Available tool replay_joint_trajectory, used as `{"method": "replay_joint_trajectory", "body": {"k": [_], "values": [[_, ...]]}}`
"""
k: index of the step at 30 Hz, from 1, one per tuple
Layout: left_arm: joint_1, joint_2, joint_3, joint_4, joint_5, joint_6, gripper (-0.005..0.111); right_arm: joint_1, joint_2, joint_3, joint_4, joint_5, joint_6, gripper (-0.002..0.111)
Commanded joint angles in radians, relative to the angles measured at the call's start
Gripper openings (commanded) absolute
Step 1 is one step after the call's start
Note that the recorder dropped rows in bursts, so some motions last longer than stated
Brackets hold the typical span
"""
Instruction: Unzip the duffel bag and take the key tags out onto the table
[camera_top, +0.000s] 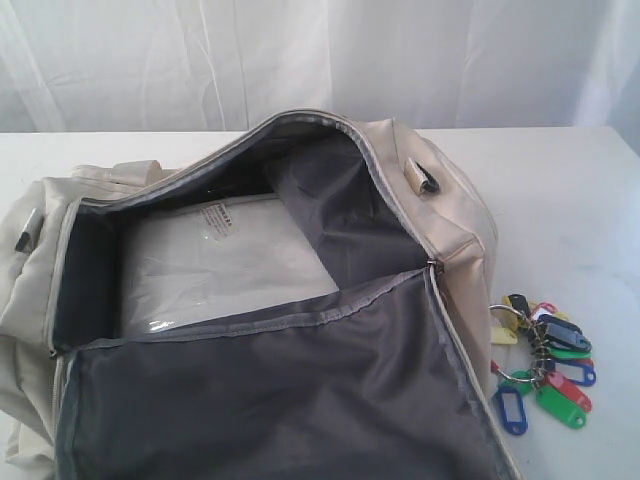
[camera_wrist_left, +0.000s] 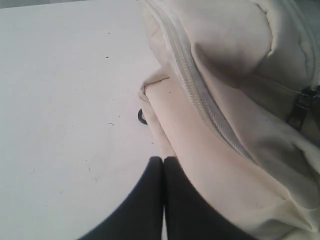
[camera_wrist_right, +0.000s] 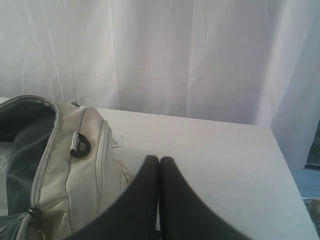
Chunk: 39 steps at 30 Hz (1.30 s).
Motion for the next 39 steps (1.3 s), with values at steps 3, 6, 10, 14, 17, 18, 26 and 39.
{"method": "replay_joint_trajectory", "body": {"k": [3, 6, 10, 14, 17, 18, 26, 39], "values": [[0.001, -0.004, 0.003, -0.008, -0.012, -0.006, 0.000, -0.006, -0.005, 0.002, -0.001, 0.002, -0.006, 0.000], [0.001, -0.004, 0.003, -0.008, -0.011, -0.006, 0.000, -0.006, -0.005, 0.002, -0.001, 0.002, -0.006, 0.000], [0.003, -0.004, 0.003, -0.008, -0.011, -0.006, 0.000, -0.006, -0.005, 0.002, -0.001, 0.002, -0.006, 0.000], [0.028, -0.004, 0.003, -0.008, -0.011, -0.006, 0.000, -0.006, -0.005, 0.002, -0.001, 0.002, -0.006, 0.000], [0.039, -0.004, 0.003, -0.008, -0.011, -0.006, 0.000, -0.006, -0.005, 0.002, -0.001, 0.002, -0.006, 0.000], [0.039, -0.004, 0.003, -0.008, -0.011, -0.006, 0.000, -0.006, -0.005, 0.002, -0.001, 0.002, -0.006, 0.000], [0.039, -0.004, 0.003, -0.008, -0.011, -0.006, 0.000, -0.006, -0.005, 0.002, -0.001, 0.002, -0.006, 0.000], [0.039, -0.004, 0.003, -0.008, -0.011, -0.006, 0.000, -0.006, -0.005, 0.002, -0.001, 0.002, -0.006, 0.000]]}}
